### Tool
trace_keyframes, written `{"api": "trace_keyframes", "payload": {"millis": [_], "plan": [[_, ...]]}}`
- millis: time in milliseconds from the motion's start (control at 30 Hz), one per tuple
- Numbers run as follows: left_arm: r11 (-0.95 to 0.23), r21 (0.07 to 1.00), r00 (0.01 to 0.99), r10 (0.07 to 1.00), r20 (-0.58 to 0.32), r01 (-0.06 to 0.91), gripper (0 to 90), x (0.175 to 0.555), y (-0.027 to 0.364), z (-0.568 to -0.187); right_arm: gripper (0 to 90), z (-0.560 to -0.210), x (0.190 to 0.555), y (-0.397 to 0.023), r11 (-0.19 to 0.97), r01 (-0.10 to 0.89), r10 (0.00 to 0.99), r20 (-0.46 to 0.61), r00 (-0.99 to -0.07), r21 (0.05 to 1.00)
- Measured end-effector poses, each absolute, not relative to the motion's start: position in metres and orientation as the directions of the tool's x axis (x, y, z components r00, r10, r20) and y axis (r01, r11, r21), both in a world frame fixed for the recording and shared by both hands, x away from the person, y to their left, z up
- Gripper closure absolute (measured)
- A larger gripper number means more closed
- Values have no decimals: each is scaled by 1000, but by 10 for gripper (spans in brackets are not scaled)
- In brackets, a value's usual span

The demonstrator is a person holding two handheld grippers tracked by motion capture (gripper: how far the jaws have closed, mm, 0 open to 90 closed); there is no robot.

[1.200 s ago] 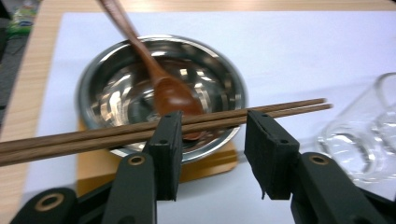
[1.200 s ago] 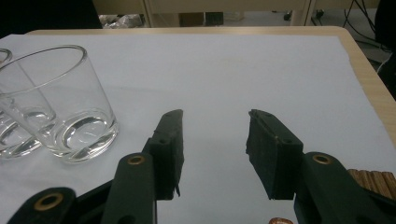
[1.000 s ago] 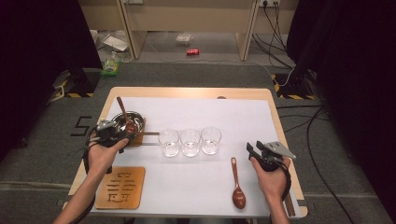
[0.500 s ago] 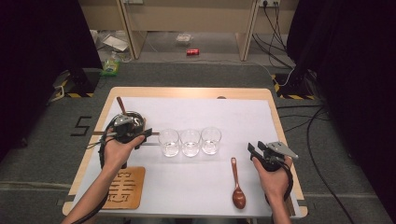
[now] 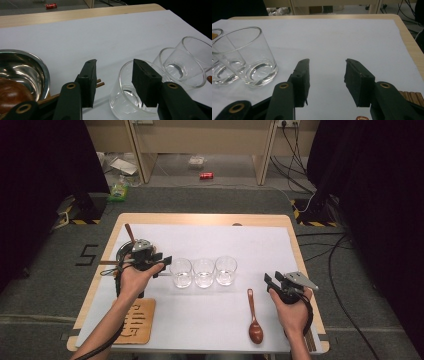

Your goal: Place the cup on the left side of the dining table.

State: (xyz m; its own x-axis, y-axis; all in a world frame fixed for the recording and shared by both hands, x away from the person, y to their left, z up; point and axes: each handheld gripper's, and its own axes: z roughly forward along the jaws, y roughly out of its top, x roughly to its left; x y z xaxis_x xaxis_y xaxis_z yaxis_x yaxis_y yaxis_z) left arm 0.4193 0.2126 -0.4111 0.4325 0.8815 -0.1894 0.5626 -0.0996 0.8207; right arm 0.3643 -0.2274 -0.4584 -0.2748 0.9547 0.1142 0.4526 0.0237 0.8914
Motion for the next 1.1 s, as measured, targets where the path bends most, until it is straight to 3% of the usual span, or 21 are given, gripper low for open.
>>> {"api": "trace_keyframes", "payload": {"millis": [300,833,1100], "plan": [[-145,799,450,877,-169,584,564,423,203,-418,550,-457,364,-227,27,453,954,112,-277,891],[-187,750,461,871,-172,635,743,432,191,-437,548,-459,364,-226,25,459,953,117,-279,888],[-238,751,475,873,-113,616,821,432,189,-433,547,-459,364,-226,28,458,953,115,-281,889]]}}
